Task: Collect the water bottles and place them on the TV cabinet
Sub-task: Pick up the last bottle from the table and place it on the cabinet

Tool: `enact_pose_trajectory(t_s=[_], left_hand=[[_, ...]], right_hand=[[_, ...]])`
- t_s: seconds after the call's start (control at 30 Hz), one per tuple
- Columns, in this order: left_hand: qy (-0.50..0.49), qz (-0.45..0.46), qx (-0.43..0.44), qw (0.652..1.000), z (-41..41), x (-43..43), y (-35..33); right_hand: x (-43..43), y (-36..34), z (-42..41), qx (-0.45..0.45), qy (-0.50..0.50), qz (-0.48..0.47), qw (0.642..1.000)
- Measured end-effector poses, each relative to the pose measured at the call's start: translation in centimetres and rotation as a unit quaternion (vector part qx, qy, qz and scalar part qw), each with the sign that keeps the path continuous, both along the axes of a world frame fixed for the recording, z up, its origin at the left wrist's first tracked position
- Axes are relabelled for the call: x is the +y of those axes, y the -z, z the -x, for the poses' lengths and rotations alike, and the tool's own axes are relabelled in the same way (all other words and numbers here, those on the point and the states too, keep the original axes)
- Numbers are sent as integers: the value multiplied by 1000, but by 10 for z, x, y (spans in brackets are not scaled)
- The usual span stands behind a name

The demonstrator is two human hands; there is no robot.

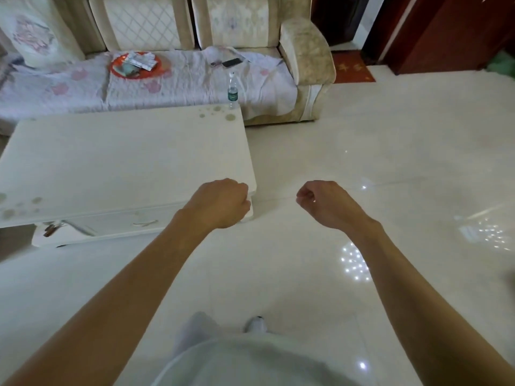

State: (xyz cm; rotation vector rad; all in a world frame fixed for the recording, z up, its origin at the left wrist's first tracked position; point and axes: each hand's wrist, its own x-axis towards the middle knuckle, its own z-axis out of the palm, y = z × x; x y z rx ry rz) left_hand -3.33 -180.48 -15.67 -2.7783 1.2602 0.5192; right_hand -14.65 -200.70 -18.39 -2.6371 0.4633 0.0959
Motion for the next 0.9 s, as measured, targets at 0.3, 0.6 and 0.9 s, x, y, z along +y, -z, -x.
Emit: enact_pose_trajectory(t_s=[0.3, 0.6, 0.9], left_hand=[[44, -36, 9, 998, -49, -93, 5], [65, -26, 26, 997, -135, -201, 21], [95, -3, 42, 995, -240, -321, 23]], right_hand=[[-83, 3, -28, 7, 36, -7, 999], [-179, 1, -116, 16, 50, 0, 999], [-285, -9, -208, 52, 67, 25, 996]])
